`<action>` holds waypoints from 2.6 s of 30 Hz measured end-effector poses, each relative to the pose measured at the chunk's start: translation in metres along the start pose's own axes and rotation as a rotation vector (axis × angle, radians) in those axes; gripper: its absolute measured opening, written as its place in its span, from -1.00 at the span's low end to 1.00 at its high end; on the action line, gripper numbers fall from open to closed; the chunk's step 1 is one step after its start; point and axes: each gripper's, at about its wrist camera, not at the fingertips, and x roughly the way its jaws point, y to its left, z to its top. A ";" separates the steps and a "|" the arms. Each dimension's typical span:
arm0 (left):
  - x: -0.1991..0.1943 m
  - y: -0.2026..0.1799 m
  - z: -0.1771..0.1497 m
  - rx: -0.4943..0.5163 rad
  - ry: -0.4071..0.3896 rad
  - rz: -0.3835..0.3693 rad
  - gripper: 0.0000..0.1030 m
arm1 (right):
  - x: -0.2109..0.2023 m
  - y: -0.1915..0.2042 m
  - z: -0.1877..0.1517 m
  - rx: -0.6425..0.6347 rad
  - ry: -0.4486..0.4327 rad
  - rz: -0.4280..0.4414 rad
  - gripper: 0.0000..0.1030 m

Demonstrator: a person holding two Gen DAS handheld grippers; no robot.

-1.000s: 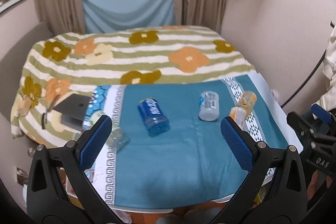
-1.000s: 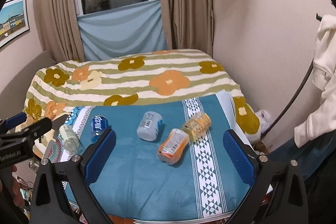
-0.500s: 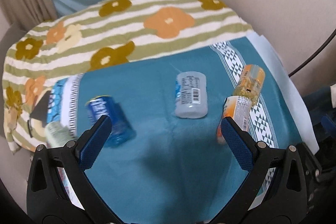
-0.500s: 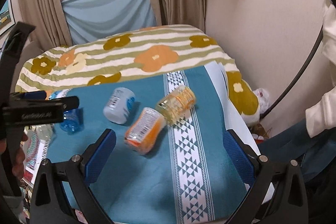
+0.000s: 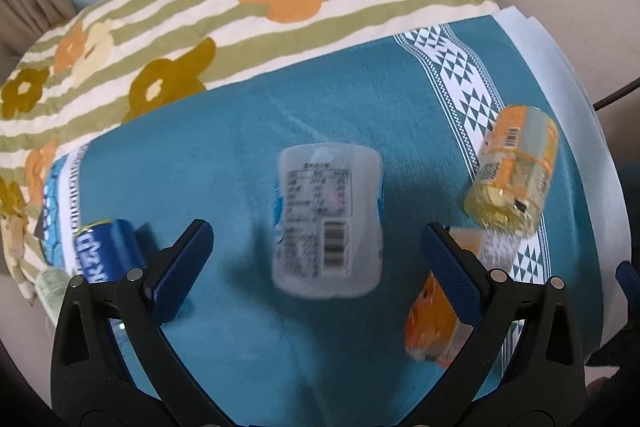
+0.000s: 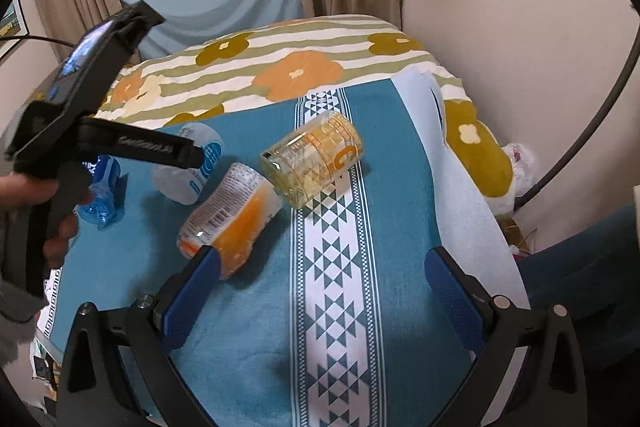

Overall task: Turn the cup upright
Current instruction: 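Move the left gripper to the white cup lying on its side and close, then hold the white cup with the left gripper, then open to release it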

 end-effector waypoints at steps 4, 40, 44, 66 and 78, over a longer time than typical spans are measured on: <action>0.014 -0.002 0.004 -0.011 0.035 0.004 0.95 | 0.006 -0.004 0.000 -0.008 0.005 0.004 0.98; -0.057 0.048 -0.089 -0.161 0.061 -0.098 0.28 | -0.027 0.040 0.006 -0.062 -0.060 0.102 0.98; -0.063 0.061 -0.116 -0.188 0.068 -0.099 0.28 | -0.034 0.060 0.004 -0.081 -0.060 0.114 0.98; -0.023 0.081 -0.176 -0.213 0.093 -0.098 0.28 | -0.020 0.098 -0.026 -0.087 0.026 0.087 0.98; -0.024 0.083 -0.177 -0.233 0.092 -0.096 0.83 | -0.023 0.095 -0.028 -0.067 0.018 0.079 0.98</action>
